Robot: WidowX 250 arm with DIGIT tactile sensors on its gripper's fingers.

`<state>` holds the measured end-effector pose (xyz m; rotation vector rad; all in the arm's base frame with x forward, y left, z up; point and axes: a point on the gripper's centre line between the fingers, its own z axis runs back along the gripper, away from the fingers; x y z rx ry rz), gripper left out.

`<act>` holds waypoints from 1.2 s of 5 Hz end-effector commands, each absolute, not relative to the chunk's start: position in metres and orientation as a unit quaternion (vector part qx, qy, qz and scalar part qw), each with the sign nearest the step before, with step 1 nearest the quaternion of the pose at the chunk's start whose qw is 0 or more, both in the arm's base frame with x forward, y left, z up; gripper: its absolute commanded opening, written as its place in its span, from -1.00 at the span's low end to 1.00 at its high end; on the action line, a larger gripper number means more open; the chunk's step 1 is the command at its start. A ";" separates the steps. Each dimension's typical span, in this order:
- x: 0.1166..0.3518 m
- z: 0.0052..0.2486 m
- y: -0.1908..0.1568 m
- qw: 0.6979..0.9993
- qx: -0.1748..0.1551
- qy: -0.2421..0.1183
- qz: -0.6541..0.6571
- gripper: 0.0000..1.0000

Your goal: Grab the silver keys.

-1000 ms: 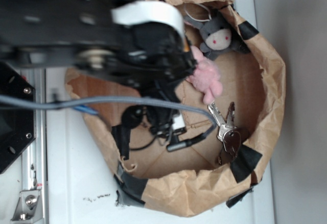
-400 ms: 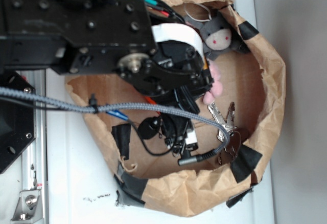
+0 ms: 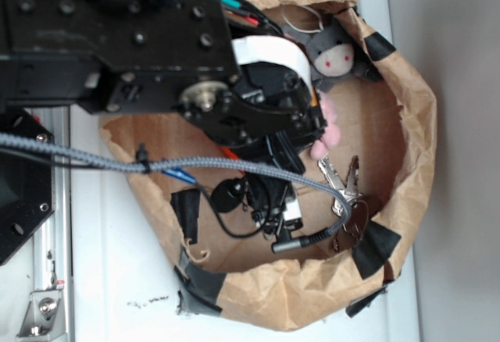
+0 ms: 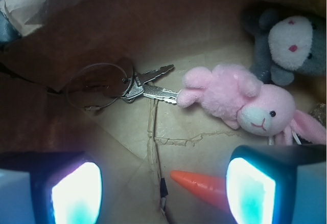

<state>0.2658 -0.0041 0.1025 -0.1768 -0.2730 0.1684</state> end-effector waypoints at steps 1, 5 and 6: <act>0.250 0.112 -0.008 0.976 -0.109 -0.182 0.049 1.00; 0.288 0.072 -0.039 0.974 -0.074 -0.203 0.066 1.00; 0.294 0.074 -0.048 0.972 -0.095 -0.204 0.076 1.00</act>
